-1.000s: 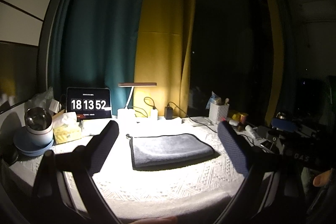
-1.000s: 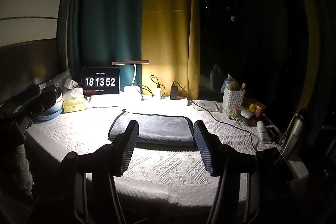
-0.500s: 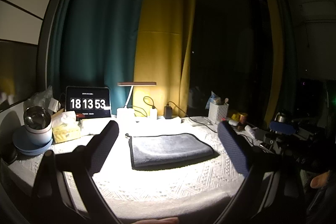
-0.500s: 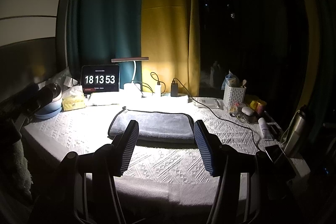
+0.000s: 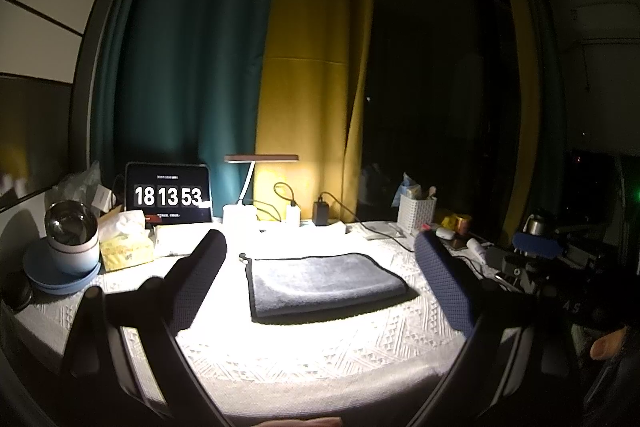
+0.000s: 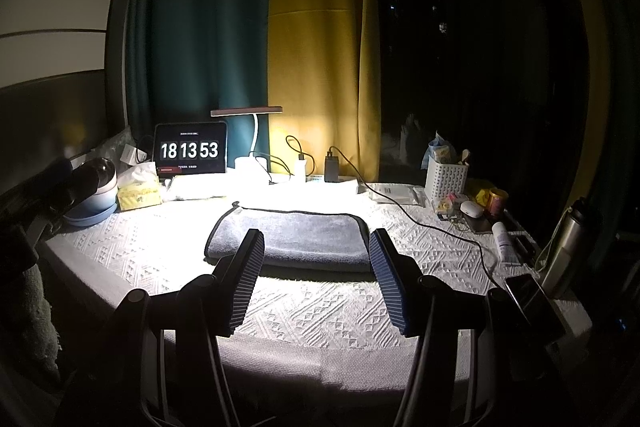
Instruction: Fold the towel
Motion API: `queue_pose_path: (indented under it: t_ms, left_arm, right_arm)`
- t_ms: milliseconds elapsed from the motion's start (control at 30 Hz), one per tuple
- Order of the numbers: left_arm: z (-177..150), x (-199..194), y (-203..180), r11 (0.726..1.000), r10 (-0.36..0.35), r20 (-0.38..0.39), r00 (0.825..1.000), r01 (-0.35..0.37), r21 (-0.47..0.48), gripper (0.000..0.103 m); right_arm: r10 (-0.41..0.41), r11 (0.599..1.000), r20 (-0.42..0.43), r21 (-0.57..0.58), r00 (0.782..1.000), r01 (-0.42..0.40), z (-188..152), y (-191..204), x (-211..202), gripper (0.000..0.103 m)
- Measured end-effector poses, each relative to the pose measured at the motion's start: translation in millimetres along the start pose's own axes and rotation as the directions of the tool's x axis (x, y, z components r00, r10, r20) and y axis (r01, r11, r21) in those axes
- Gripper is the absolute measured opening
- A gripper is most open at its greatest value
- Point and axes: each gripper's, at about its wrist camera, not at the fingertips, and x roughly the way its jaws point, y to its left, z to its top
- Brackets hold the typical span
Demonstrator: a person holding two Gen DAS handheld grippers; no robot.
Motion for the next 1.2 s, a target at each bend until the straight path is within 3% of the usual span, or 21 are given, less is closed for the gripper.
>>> queue_pose_path:
  t_ms: [1200]
  left_arm:
    - [-1.2, 4.7, 1.0, 1.0, 0.006, -0.01, 1.0, -0.006, -0.008, 0.096]
  right_arm:
    - [0.0, 1.0, -0.006, 0.002, 1.0, 0.0, -0.7, -1.2, 2.4, 0.058]
